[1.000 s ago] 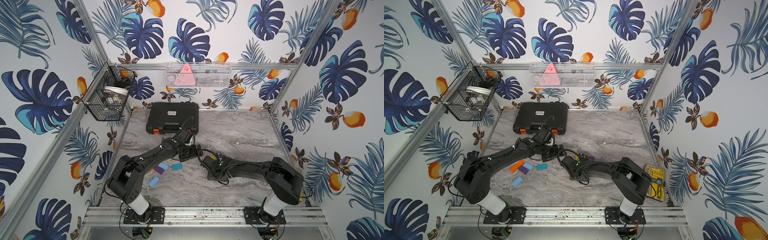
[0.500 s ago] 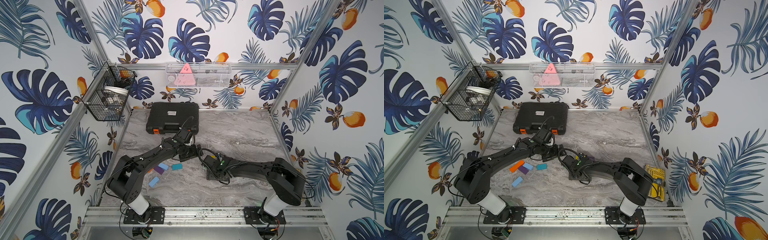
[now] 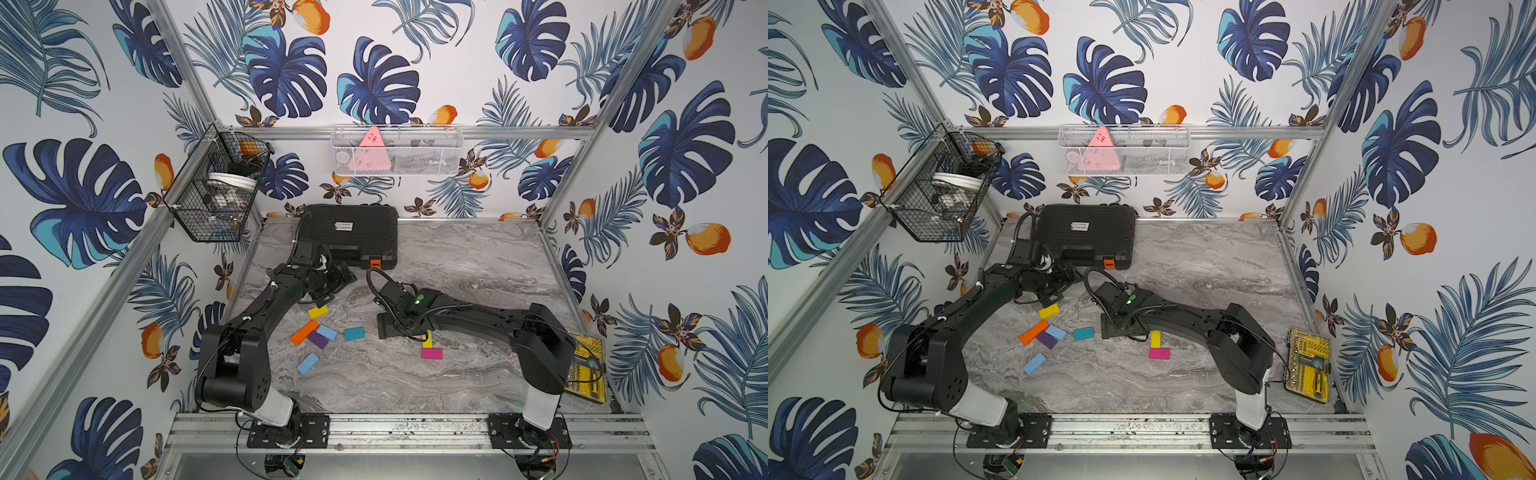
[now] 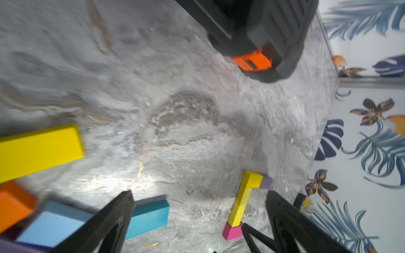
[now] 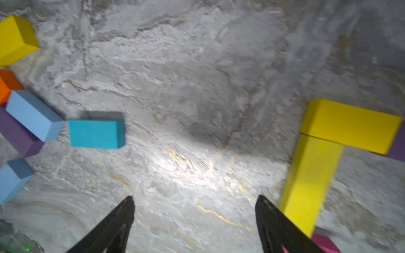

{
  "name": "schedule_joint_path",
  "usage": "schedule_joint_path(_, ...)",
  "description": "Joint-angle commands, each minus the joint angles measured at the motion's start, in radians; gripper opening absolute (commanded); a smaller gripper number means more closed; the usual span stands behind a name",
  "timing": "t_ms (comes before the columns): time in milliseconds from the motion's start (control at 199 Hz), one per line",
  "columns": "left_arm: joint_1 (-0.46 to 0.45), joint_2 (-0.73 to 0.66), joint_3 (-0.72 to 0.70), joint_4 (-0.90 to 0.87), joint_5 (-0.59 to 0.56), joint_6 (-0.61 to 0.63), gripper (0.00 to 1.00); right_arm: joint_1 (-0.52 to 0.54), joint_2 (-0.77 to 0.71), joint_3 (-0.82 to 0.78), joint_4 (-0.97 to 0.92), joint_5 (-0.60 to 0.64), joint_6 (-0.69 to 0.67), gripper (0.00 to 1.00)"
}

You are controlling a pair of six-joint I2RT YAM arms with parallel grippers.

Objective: Assemble the letter c with building blocks
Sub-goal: Pick up the building block from the center of the board.

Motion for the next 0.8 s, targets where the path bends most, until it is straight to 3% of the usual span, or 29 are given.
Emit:
schedule_joint_path(0, 0.086, -0.002, -0.001, -0.021, 0.028, 0.017, 0.99, 0.019, 0.096, 0.117, -0.061, -0.021, 0.018, 0.88)
schedule_joint_path(236, 0.184, 0.018, -0.003, -0.005, 0.058, 0.010, 0.99, 0.066, 0.317, 0.383, -0.162, 0.018, 0.105, 0.90)
schedule_joint_path(491, 0.219, 0.023, -0.021, 0.015, 0.089, 0.005, 0.99, 0.099, 0.456, 0.556, -0.209, 0.051, 0.118, 0.91)
schedule_joint_path(792, 0.227, 0.029, -0.052, 0.040, 0.107, 0.005, 0.99, 0.106, 0.496, 0.576, -0.210, 0.045, 0.116, 0.88)
